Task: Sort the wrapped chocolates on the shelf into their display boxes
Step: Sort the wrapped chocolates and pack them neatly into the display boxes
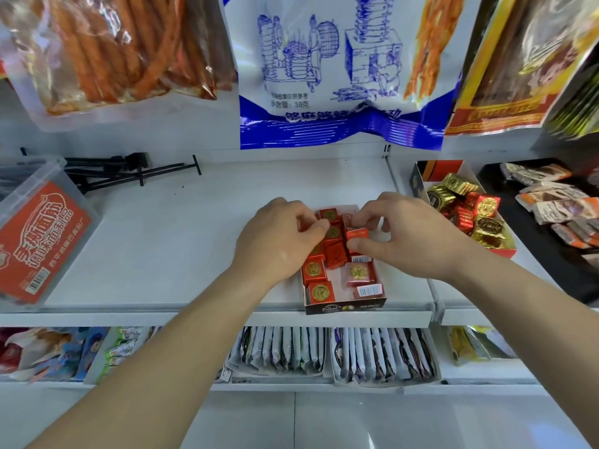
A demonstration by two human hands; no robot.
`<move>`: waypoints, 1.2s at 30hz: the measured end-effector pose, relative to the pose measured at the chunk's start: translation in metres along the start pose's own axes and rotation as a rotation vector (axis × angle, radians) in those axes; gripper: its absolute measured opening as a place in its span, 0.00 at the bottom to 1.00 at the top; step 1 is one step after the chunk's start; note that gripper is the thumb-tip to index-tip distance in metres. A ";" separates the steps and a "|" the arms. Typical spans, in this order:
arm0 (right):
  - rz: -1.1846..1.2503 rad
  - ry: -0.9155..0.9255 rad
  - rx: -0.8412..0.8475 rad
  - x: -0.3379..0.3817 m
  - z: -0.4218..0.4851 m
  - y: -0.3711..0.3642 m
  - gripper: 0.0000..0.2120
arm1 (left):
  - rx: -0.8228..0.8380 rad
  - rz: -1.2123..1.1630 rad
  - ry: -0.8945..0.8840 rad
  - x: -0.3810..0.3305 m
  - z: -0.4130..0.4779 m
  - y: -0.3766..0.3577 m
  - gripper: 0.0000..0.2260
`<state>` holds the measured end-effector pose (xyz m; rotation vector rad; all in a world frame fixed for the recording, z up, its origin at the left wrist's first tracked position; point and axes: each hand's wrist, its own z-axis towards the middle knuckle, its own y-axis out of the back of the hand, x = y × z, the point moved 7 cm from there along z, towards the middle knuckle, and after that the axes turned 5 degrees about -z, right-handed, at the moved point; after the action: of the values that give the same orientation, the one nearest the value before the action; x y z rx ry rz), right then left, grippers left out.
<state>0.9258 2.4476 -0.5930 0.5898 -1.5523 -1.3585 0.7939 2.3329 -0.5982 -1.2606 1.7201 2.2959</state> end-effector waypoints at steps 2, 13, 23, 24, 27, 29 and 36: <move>0.038 -0.015 -0.010 -0.003 -0.002 -0.002 0.12 | 0.017 0.102 0.037 -0.005 0.002 -0.006 0.16; 0.129 -0.029 -0.060 -0.006 -0.003 0.003 0.07 | 0.014 -0.154 0.108 0.002 0.005 -0.011 0.07; 0.283 -0.046 -0.088 -0.007 -0.014 0.009 0.10 | 0.046 -0.163 0.091 -0.004 0.003 -0.014 0.14; 0.300 -0.051 -0.082 -0.008 -0.014 0.009 0.10 | 0.061 -0.167 0.088 -0.003 0.003 -0.016 0.15; 0.385 -0.098 -0.057 -0.011 -0.016 0.007 0.09 | 0.090 -0.109 0.041 -0.005 0.002 -0.019 0.14; 0.406 -0.109 -0.040 -0.013 -0.017 0.006 0.08 | 0.089 -0.046 0.002 -0.007 0.001 -0.019 0.12; 0.563 -0.121 -0.095 -0.013 -0.021 0.012 0.16 | 0.017 -0.178 -0.008 -0.013 -0.004 -0.005 0.09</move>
<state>0.9527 2.4517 -0.5875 -0.0015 -1.5819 -1.0365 0.8078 2.3373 -0.5950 -1.3402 1.5516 2.1794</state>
